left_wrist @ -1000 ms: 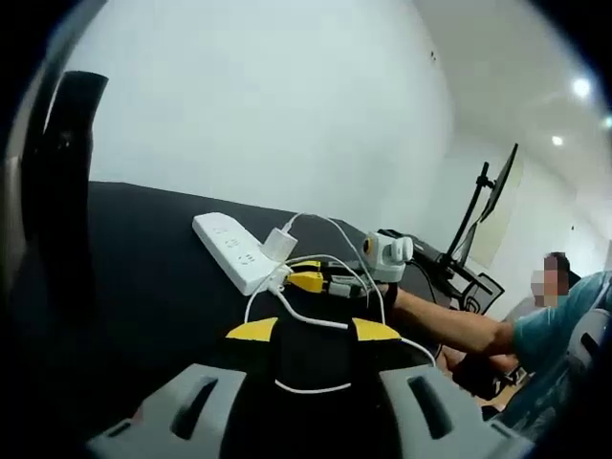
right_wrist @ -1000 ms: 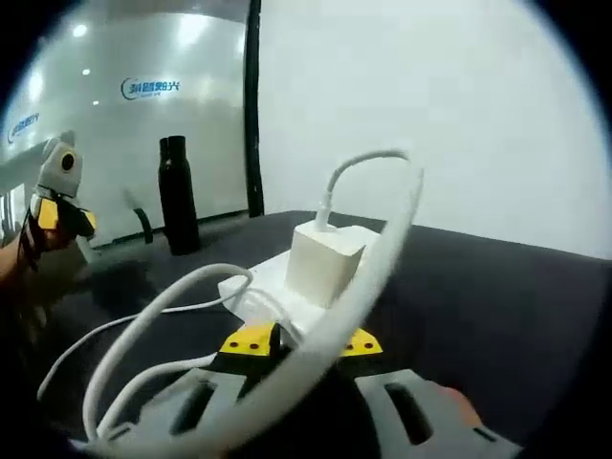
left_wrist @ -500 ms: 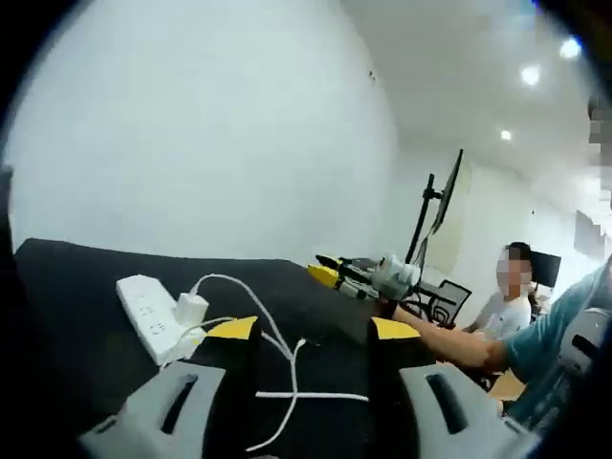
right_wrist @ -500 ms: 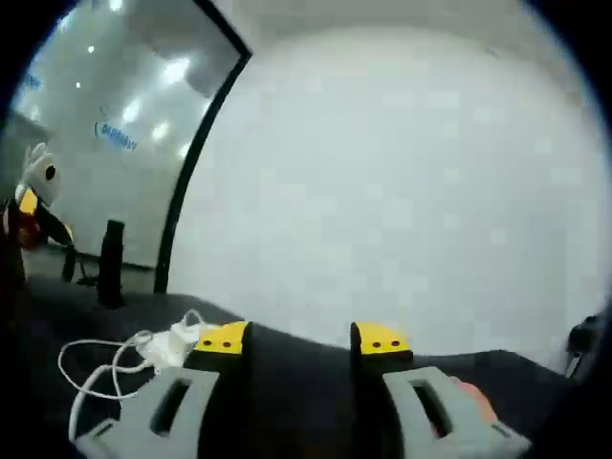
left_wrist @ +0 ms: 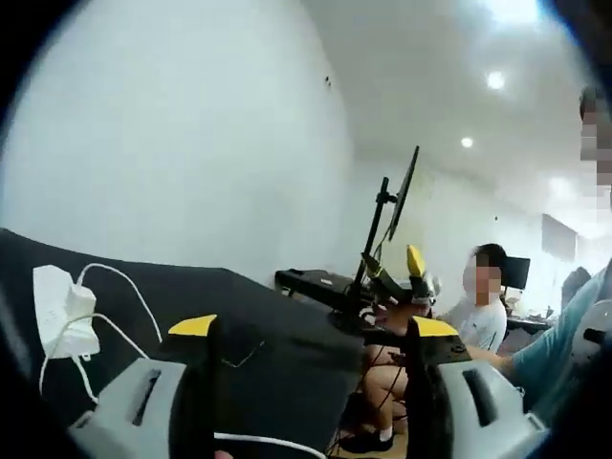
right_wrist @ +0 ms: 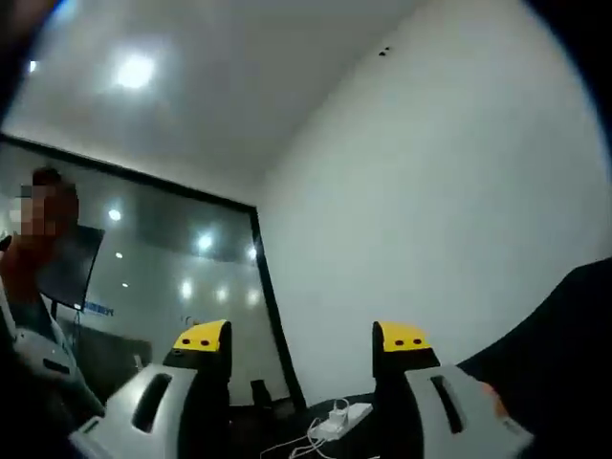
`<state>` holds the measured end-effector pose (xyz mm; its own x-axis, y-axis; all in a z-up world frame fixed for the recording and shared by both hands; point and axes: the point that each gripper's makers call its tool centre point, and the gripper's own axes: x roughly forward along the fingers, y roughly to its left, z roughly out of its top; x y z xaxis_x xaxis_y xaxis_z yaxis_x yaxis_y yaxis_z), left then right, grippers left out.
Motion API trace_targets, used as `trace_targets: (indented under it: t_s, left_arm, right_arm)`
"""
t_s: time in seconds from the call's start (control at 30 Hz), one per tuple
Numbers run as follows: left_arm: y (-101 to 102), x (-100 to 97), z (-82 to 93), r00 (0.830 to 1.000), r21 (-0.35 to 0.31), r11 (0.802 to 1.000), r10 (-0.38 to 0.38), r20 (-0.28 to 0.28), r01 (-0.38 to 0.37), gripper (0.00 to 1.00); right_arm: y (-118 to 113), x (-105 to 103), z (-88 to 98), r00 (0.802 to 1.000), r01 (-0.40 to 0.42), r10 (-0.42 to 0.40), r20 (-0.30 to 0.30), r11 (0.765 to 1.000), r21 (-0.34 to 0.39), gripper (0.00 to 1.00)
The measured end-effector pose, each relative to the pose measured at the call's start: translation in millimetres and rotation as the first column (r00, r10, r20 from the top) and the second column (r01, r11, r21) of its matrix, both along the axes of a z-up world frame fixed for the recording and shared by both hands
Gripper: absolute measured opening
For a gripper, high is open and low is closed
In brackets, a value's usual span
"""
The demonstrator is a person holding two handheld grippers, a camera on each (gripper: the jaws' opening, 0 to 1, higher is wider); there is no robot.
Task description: Connect the charging cable to the phone, plug the charger into the socket, and turn on the power strip switch to charge the phone.
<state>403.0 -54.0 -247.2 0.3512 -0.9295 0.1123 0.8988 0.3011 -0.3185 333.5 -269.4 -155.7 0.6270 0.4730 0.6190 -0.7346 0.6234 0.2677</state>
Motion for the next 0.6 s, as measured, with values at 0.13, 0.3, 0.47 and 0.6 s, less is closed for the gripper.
trace_targets:
  t_s: [0.13, 0.3, 0.47, 0.6]
  left_arm:
    - [12, 8.8, -11.9, 0.997, -0.065, 0.997, 0.039, -0.072, -0.044, 0.75]
    - [45, 25.0, -24.6, 0.983, -0.118, 0.985, 0.11, -0.145, -0.127, 0.76]
    - [84, 42.3, -34.0, 0.967, -0.182, 0.959, 0.185, -0.177, -0.217, 0.76]
    - [106, 45.2, -31.9, 0.965, -0.309, 0.926, 0.153, -0.214, -0.216, 0.9]
  right_arm:
    - [-3, -11, -12.5, 1.0, -0.025, 0.025, -0.01, 1.0, 0.01, 0.6]
    - [-17, -4, -27.1, 1.0, 0.014, -0.012, -0.029, 0.998, 0.056, 0.65]
    - [-27, 20, -51.5, 0.994, 0.069, -0.066, -0.089, 0.997, 0.036, 0.81]
    - [-31, 39, -71.9, 0.986, 0.104, -0.102, -0.129, 0.995, 0.004, 0.84]
